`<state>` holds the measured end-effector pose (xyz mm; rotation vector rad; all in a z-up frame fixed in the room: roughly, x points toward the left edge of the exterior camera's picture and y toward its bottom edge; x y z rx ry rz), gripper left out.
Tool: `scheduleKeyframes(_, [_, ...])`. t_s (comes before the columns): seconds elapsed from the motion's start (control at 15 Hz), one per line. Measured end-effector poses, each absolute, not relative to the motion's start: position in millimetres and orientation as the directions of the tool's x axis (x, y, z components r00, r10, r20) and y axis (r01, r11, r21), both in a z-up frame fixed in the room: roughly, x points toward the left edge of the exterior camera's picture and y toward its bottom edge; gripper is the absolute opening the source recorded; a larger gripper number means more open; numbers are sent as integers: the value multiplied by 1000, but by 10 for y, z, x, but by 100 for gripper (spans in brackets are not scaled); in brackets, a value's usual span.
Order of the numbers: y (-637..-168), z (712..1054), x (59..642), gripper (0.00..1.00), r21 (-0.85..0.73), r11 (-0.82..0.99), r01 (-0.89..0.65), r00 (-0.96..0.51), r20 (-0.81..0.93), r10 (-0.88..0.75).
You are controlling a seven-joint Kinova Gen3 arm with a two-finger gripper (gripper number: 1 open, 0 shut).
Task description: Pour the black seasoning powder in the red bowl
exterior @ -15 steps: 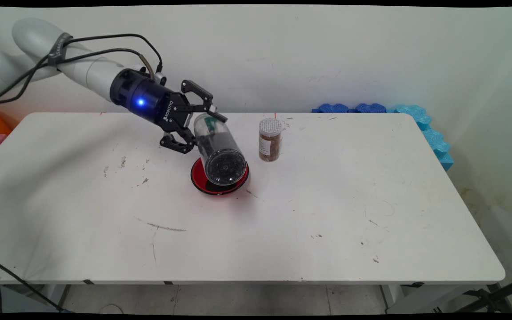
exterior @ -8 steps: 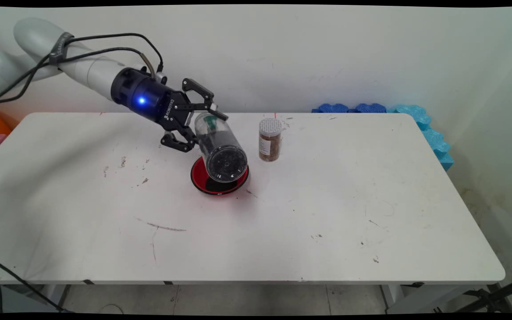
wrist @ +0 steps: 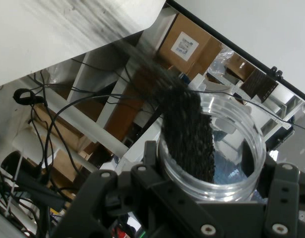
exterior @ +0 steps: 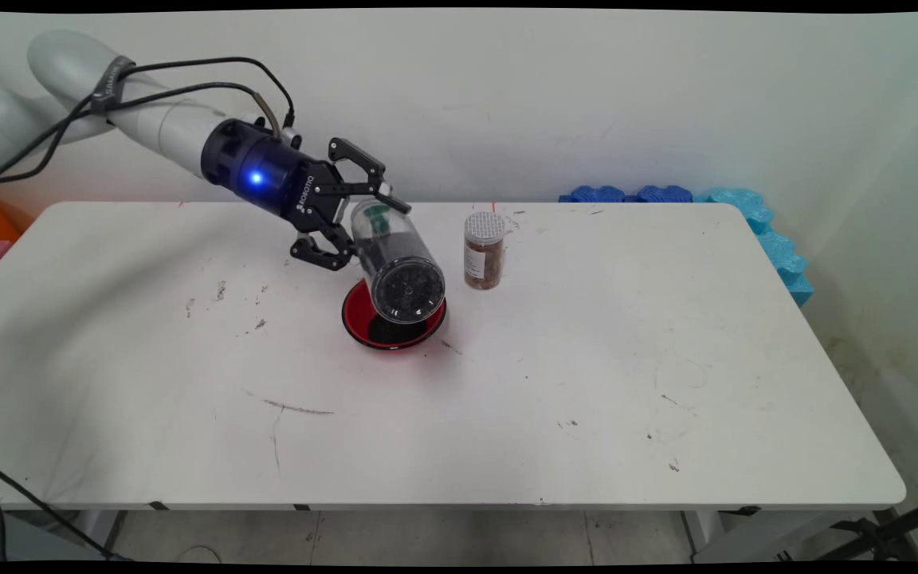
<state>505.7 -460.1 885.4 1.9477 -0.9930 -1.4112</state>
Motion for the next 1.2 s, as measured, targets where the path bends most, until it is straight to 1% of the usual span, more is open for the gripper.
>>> scheduleKeyframes(0.53, [-4643, 8819, 5065, 0, 787, -554, -271, 171, -527, -832])
scheduleKeyframes(1.2, [-4687, 8750, 5078, 0, 854, -368, -369, 97, -358, -929])
